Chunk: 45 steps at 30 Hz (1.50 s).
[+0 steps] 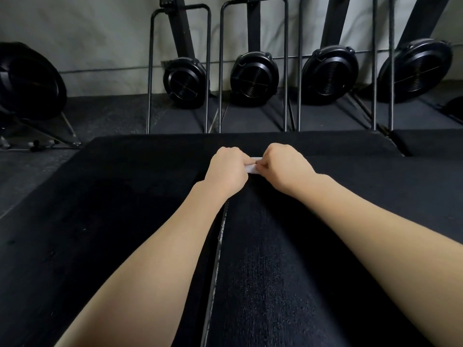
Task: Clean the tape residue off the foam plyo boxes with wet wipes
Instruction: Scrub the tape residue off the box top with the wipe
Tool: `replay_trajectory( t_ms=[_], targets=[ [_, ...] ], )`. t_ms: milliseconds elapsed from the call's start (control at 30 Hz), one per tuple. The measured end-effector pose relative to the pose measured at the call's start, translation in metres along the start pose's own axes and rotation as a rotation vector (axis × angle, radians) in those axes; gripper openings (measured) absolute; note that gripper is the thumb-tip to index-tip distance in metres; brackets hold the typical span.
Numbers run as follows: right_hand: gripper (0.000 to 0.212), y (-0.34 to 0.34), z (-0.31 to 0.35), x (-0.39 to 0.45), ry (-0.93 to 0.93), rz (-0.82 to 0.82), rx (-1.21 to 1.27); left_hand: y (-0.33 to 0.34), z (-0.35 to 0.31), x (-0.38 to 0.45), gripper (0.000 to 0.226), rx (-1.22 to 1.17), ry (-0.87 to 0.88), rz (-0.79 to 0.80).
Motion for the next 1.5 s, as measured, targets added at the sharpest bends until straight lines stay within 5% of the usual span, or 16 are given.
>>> replay_trajectory(
  t_ms=[167,300,533,700,967,1200,1367,1500],
  targets=[
    [0.063,-0.004,0.004,-0.059,-0.127,0.022,-0.07,0.001,-0.028,-0.066,0.068,0.213,0.183,0.055],
    [0.037,-0.008,0.016,-0.099,-0.268,0.036,-0.179,0.002,-0.043,-0.104,0.04,0.372,0.283,-0.009],
    [0.077,-0.009,-0.018,-0.06,-0.095,0.027,-0.116,0.011,-0.058,-0.065,0.026,0.358,0.297,-0.046],
    [0.029,-0.011,-0.05,-0.017,-0.016,-0.019,-0.142,0.022,-0.067,-0.013,0.027,0.276,0.213,-0.063],
    [0.042,-0.023,-0.058,-0.007,0.132,-0.06,-0.052,0.035,-0.067,0.018,0.032,0.241,0.123,-0.105],
    [0.028,-0.02,-0.041,-0.039,0.015,-0.057,-0.071,0.024,-0.059,-0.026,0.028,0.247,0.166,-0.054],
    [0.028,-0.013,-0.028,-0.073,-0.124,-0.03,-0.118,0.013,-0.055,-0.074,0.05,0.254,0.254,0.022],
    [0.027,-0.009,-0.032,-0.071,-0.118,-0.041,-0.077,0.018,-0.061,-0.075,0.034,0.339,0.282,-0.007]
  ],
)
Point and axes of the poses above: each hand's wrist, its own x-axis towards the middle knuckle, its own y-axis out of the palm, z = x × y, the point moved 10 cm from there along x, towards the middle knuckle, and after that the axes turned 14 degrees about -y, right-handed, at the moved point
